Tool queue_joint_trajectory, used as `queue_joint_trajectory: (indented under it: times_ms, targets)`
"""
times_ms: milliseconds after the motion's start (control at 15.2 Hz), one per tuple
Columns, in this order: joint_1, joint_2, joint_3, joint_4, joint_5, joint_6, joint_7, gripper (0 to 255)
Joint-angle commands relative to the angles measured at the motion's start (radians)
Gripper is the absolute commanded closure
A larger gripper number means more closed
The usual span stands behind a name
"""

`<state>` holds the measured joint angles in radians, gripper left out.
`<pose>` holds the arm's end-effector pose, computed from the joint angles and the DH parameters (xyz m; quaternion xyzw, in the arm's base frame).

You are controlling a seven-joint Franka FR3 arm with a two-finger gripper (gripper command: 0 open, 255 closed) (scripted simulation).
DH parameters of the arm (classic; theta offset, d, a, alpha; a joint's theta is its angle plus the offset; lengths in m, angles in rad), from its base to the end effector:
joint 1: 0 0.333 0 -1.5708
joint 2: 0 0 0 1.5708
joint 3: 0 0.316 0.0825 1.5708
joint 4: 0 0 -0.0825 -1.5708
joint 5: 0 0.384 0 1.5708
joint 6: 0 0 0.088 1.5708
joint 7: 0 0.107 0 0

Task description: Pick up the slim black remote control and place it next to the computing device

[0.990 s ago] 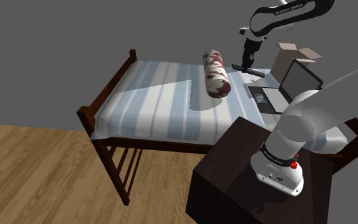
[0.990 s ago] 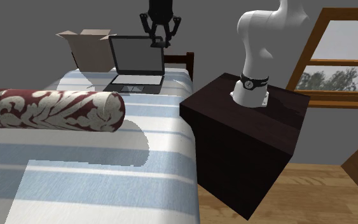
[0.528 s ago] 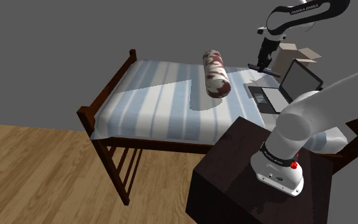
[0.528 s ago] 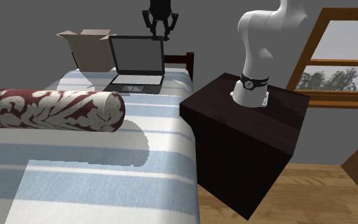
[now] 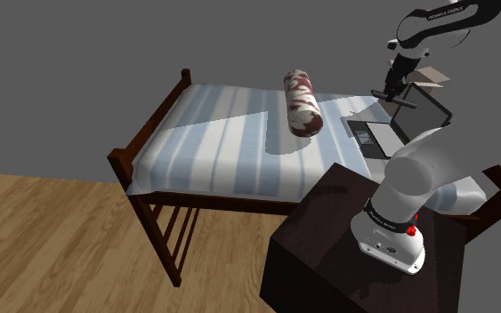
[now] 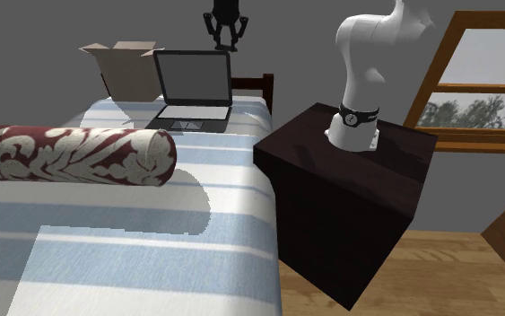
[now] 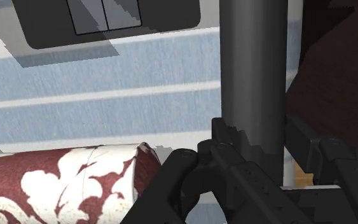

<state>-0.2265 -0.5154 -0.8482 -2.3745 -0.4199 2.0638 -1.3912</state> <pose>0.1785 -0.4119 0.4509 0.9599 0.2774 0.0162 0.0373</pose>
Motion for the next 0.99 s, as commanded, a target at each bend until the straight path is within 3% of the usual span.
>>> queue_joint_trajectory:
  times_ms: [0,330,594,792,924]
  targets:
    - [0.002,0.02,-0.051,0.038,0.002,-0.004,-0.06,255]
    - [0.036,0.091,-0.204,0.137,0.032,0.003,-0.211,255]
    - [0.115,0.173,-0.373,0.234,0.092,0.01,-0.347,255]
    - [0.246,0.25,-0.573,0.317,0.166,0.013,-0.463,255]
    - [0.414,0.271,-0.779,0.38,0.191,0.004,-0.519,255]
